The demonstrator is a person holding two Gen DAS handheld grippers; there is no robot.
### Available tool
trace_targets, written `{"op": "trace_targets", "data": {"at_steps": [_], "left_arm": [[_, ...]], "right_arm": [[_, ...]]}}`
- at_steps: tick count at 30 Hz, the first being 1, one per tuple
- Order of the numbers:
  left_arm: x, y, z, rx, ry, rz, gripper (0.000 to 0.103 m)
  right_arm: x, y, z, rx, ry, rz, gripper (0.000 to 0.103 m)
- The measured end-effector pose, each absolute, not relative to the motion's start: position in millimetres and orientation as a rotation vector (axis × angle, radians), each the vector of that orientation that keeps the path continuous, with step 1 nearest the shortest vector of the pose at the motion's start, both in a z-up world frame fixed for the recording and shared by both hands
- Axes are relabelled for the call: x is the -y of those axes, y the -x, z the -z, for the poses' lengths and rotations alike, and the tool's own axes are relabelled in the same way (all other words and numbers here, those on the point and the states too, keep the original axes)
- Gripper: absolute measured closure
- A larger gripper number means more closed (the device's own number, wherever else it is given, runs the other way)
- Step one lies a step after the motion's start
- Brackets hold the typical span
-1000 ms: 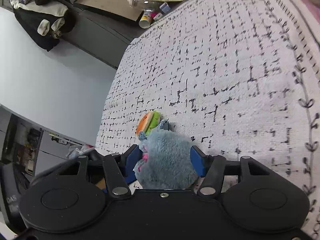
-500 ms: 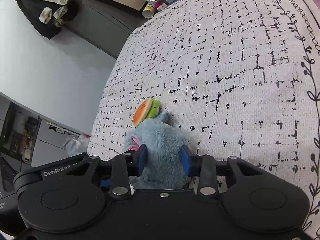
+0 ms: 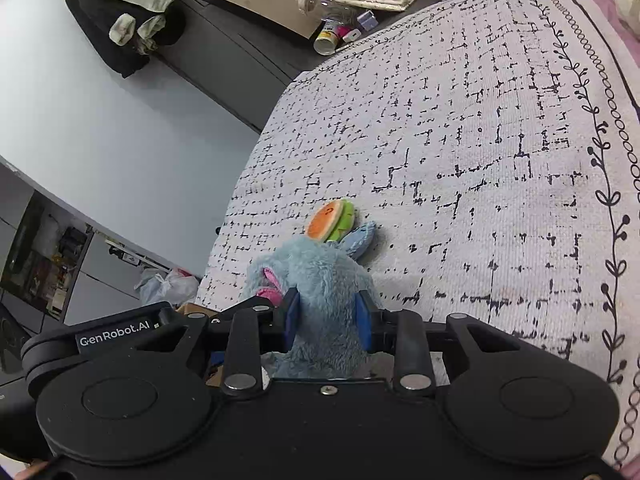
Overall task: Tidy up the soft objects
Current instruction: 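Lift the grey-blue plush with the right tool off the bed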
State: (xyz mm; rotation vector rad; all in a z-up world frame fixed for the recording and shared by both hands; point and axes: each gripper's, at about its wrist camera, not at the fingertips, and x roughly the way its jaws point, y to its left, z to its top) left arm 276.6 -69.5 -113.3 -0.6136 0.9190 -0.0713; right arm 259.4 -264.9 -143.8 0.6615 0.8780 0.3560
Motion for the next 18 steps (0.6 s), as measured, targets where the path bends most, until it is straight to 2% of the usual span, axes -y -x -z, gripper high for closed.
{"op": "trace_targets", "data": {"at_steps": [18], "left_arm": [[38.3,-243.2,83.9,-0.853,0.625,0.122,0.083]], "right_arm": [[229.5,-228.7,105.1,-0.811,-0.566,-0.344,0.076]]}}
